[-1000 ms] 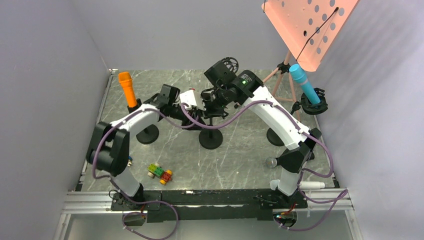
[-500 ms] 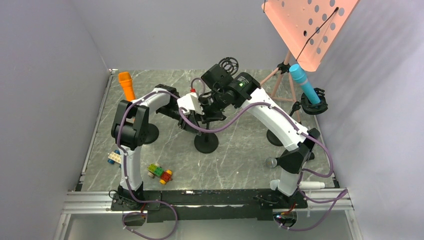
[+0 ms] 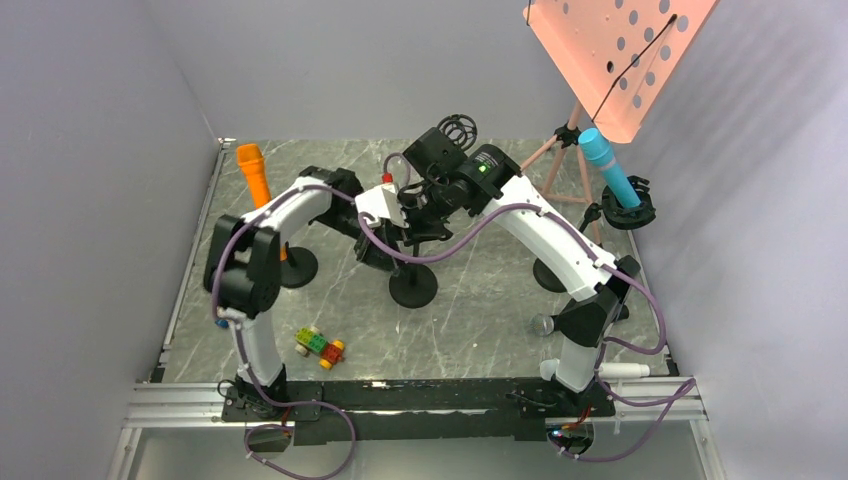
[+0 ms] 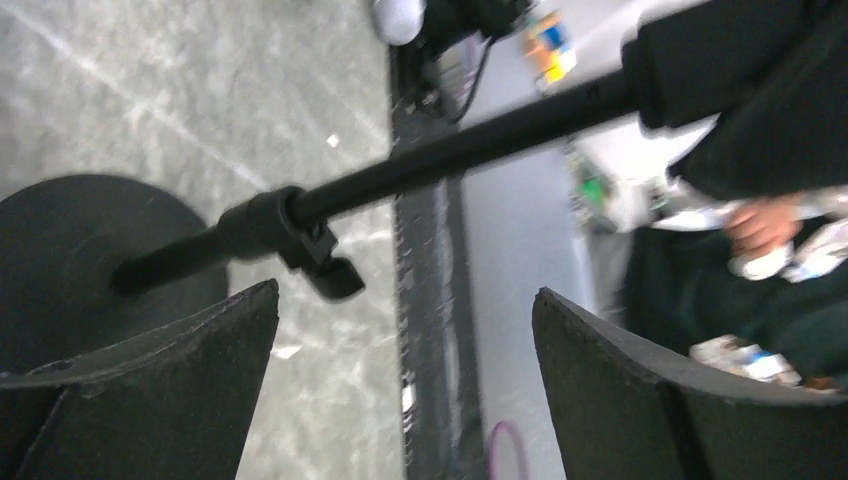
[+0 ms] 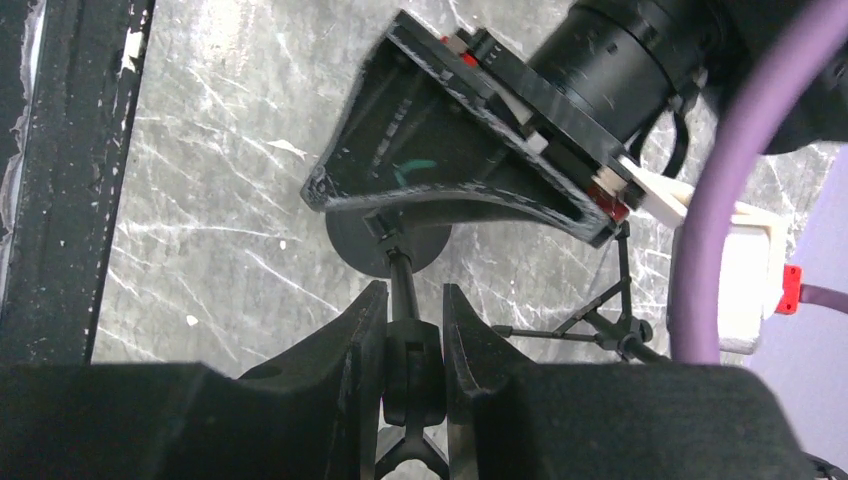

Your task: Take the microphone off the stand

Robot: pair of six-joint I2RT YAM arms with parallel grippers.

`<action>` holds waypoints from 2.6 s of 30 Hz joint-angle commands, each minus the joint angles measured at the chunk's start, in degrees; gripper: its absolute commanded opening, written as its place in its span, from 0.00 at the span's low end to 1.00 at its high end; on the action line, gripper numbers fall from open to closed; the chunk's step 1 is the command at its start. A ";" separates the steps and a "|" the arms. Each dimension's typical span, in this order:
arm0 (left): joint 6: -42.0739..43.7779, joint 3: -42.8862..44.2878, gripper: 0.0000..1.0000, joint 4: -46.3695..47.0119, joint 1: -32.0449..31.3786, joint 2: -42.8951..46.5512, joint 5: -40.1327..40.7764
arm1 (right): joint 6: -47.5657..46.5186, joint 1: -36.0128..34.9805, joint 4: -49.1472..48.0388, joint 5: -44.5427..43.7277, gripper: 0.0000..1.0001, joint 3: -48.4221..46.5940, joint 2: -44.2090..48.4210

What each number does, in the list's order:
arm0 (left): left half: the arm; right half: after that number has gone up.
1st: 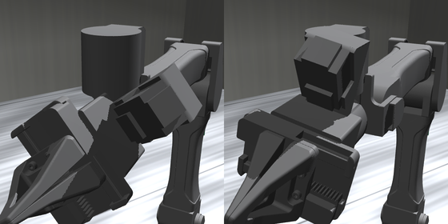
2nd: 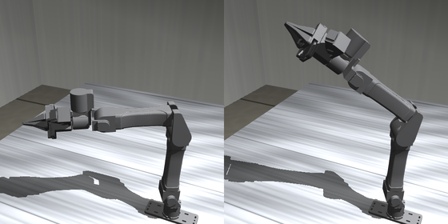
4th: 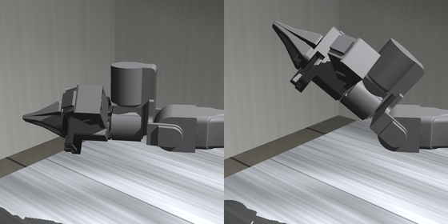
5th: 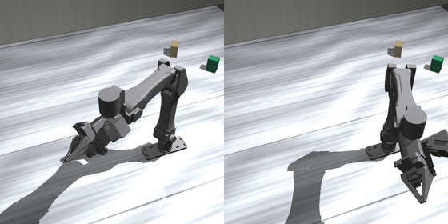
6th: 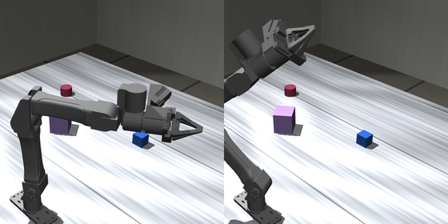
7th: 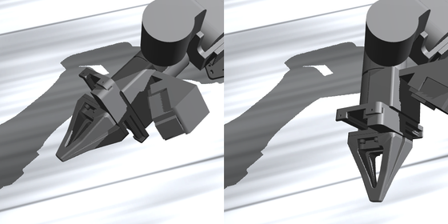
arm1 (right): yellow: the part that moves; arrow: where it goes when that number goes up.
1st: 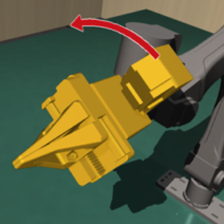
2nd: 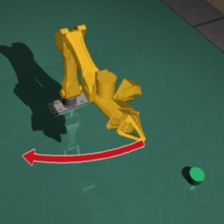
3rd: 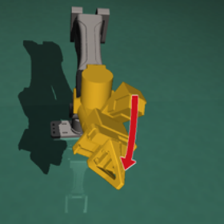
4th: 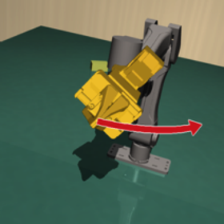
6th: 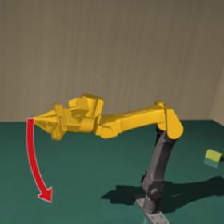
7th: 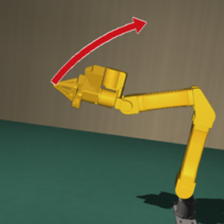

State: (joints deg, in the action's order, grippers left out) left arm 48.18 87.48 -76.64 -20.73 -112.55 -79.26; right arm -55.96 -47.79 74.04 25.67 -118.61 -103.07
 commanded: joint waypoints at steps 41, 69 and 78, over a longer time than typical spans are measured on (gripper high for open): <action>-51.32 -0.22 0.99 59.56 10.14 50.41 51.30 | 11.40 3.17 -24.55 -15.86 0.00 10.53 -9.07; -55.52 -14.17 0.99 41.47 17.68 62.78 78.93 | 37.80 14.20 -34.89 3.39 0.97 -18.33 -12.99; -52.44 -15.51 0.99 40.02 24.88 56.32 75.64 | 39.02 14.46 -41.16 1.48 0.98 -5.54 -1.00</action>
State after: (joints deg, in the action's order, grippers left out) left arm -4.25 70.48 -35.57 1.39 -52.84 -3.75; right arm -19.99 -33.52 37.65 26.59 -126.34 -106.34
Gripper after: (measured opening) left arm 0.994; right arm 0.976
